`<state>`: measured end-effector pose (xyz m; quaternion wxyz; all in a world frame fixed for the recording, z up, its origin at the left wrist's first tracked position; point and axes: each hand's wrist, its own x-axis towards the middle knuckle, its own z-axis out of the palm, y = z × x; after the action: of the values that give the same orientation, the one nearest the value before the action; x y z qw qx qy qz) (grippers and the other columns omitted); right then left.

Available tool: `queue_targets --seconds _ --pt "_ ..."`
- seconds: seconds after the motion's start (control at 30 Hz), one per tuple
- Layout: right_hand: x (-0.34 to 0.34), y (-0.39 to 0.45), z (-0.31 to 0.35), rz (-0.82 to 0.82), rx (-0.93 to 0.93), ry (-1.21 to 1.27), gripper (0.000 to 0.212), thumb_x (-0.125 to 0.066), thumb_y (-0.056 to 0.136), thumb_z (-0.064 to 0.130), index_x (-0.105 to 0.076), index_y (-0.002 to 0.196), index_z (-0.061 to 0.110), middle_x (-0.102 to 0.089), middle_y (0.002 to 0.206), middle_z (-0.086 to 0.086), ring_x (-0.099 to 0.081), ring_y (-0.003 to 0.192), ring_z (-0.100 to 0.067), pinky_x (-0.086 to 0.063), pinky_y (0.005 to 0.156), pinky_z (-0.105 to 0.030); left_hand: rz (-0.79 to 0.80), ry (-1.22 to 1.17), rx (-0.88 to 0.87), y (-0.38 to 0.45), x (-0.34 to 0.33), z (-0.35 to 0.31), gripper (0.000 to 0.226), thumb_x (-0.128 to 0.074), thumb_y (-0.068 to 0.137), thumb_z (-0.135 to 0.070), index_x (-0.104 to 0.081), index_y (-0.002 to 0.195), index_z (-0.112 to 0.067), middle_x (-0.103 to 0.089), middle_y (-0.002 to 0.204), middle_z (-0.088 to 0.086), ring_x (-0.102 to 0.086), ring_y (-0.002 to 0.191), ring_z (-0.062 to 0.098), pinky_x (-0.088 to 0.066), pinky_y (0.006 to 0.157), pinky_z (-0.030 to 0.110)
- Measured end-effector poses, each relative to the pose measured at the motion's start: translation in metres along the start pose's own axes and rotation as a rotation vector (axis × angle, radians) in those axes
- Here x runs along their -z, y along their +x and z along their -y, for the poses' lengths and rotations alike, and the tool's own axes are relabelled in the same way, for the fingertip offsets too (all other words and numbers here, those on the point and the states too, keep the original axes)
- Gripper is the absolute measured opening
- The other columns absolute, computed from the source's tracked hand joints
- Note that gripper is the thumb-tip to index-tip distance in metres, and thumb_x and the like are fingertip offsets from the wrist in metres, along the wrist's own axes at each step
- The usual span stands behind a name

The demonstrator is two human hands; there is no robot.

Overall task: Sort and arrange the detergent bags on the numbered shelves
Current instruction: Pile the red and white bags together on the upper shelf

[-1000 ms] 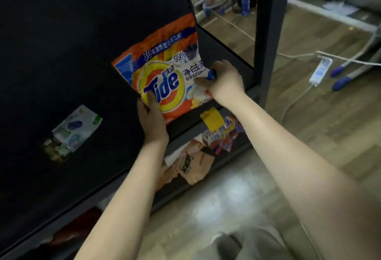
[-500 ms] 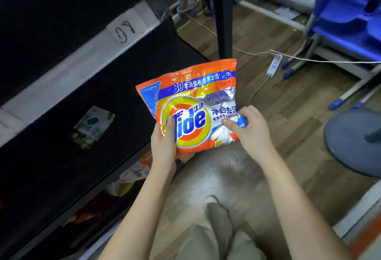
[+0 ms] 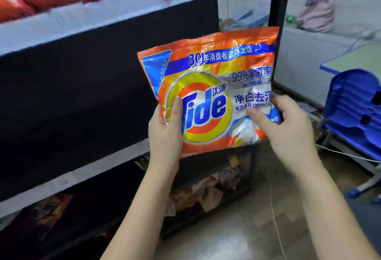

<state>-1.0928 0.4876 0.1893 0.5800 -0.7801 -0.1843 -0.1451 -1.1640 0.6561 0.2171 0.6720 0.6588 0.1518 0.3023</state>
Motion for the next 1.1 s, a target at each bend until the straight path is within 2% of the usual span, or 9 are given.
queue_targets --seconds 0.1,0.2,0.33,0.47,0.57,0.63,0.8,0.93,1.1 --pt "-0.019 0.018 0.065 0.028 0.091 0.122 0.038 -0.063 0.073 0.049 -0.06 0.08 0.012 -0.063 0.084 -0.011 -0.06 0.08 -0.026 -0.048 0.072 -0.041 -0.054 -0.008 -0.142 0.008 0.035 -0.059 0.019 -0.055 0.084 -0.043 -0.059 0.092 -0.026 -0.074 0.082 -0.01 -0.072 0.076 0.01 -0.056 0.06 0.022" --pt "-0.044 0.032 0.13 0.048 0.217 0.208 0.032 -0.063 0.072 0.051 -0.062 0.086 0.021 -0.067 0.089 -0.009 -0.063 0.083 -0.025 -0.05 0.077 -0.049 -0.106 -0.012 -0.291 0.019 0.075 -0.113 0.012 -0.052 0.093 -0.032 -0.06 0.089 -0.024 -0.074 0.076 -0.011 -0.071 0.072 0.007 -0.054 0.058 0.019" --pt "-0.086 0.045 0.211 0.084 0.389 0.356 0.023 -0.063 0.073 0.049 -0.067 0.088 0.033 -0.07 0.092 -0.006 -0.066 0.087 -0.027 -0.051 0.08 -0.051 -0.183 0.016 -0.503 0.035 0.137 -0.179 0.012 -0.052 0.095 -0.029 -0.062 0.089 -0.026 -0.074 0.081 -0.011 -0.071 0.078 0.006 -0.055 0.065 0.021" --pt "-0.139 0.069 0.28 0.116 0.526 0.42 0.03 -0.064 0.08 0.04 -0.064 0.091 0.011 -0.069 0.091 -0.013 -0.063 0.084 -0.037 -0.05 0.076 -0.056 -0.203 0.083 -0.6 0.064 0.2 -0.239 0.013 -0.051 0.095 -0.033 -0.058 0.096 -0.022 -0.073 0.089 -0.005 -0.071 0.08 0.01 -0.056 0.064 0.024" --pt "-0.189 0.089 0.331 0.143 0.615 0.386 0.016 -0.065 0.086 0.031 -0.064 0.092 0.016 -0.068 0.088 -0.005 -0.064 0.079 -0.024 -0.054 0.076 -0.039 -0.26 0.135 -0.632 0.094 0.251 -0.275 0.014 -0.051 0.096 -0.035 -0.057 0.091 -0.023 -0.071 0.081 -0.009 -0.071 0.072 0.007 -0.056 0.06 0.021" --pt "-0.224 0.101 0.36 0.142 0.676 0.333 0.016 -0.063 0.089 0.027 -0.066 0.096 0.013 -0.064 0.084 0.001 -0.059 0.074 -0.014 -0.048 0.067 -0.02 -0.315 0.17 -0.617 0.12 0.284 -0.292 0.016 -0.051 0.096 -0.035 -0.058 0.087 -0.024 -0.07 0.078 -0.008 -0.07 0.068 0.006 -0.057 0.06 0.022" --pt "-0.304 0.13 0.408 0.188 0.681 0.076 0.035 -0.057 0.092 0.028 -0.046 0.062 0.013 -0.047 0.064 -0.003 -0.044 0.069 -0.021 -0.022 0.059 -0.034 -0.403 0.278 -0.508 0.199 0.359 -0.309 0.022 -0.05 0.097 -0.036 -0.061 0.092 -0.018 -0.07 0.096 0.004 -0.068 0.085 0.018 -0.057 0.08 0.034" --pt "-0.359 0.143 0.411 0.318 0.576 -0.115 0.036 -0.057 0.089 0.028 -0.051 0.06 0.007 -0.046 0.059 -0.009 -0.047 0.067 -0.023 -0.029 0.058 -0.033 -0.475 0.499 -0.38 0.253 0.409 -0.291 0.038 -0.048 0.098 -0.036 -0.059 0.115 -0.004 -0.064 0.116 0.013 -0.062 0.105 0.028 -0.049 0.094 0.04" --pt "-0.4 0.142 0.4 0.394 0.507 -0.208 0.044 -0.056 0.088 0.03 -0.037 0.054 0.01 -0.036 0.052 -0.005 -0.037 0.055 -0.022 -0.021 0.047 -0.033 -0.458 0.839 -0.031 0.281 0.438 -0.247 0.049 -0.038 0.1 -0.039 -0.053 0.127 -0.001 -0.056 0.128 0.015 -0.053 0.116 0.032 -0.038 0.083 0.027"
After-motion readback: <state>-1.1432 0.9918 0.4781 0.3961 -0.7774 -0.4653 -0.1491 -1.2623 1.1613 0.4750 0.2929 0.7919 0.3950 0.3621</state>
